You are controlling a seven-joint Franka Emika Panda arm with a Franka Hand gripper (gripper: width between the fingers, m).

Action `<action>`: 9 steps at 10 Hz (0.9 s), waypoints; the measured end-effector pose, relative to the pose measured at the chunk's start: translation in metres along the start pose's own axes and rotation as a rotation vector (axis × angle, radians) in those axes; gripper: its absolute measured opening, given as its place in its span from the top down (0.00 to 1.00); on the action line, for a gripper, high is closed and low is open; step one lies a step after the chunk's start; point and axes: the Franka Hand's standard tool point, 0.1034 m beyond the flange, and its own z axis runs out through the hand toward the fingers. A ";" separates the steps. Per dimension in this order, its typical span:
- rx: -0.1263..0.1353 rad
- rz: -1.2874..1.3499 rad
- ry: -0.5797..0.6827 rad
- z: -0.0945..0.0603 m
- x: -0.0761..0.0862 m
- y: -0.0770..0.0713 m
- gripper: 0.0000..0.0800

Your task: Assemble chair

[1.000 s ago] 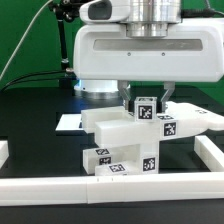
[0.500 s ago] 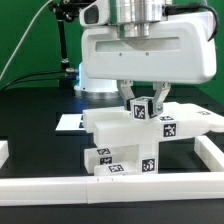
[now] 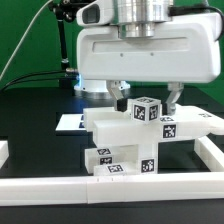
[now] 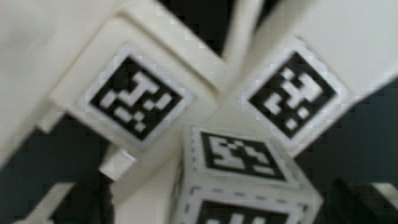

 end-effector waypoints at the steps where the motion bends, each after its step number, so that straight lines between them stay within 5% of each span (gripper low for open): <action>1: -0.005 -0.132 -0.003 0.001 -0.001 -0.003 0.20; 4: -0.005 -0.285 0.020 0.000 -0.004 0.003 0.19; 6: -0.039 -0.609 0.023 -0.002 -0.002 0.003 0.19; 9: -0.049 -0.800 0.016 -0.001 -0.003 0.003 0.19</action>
Offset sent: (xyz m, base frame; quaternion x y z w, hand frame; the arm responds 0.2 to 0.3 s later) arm 0.0000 0.0000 0.0000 0.0000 0.0000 -0.1296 0.9916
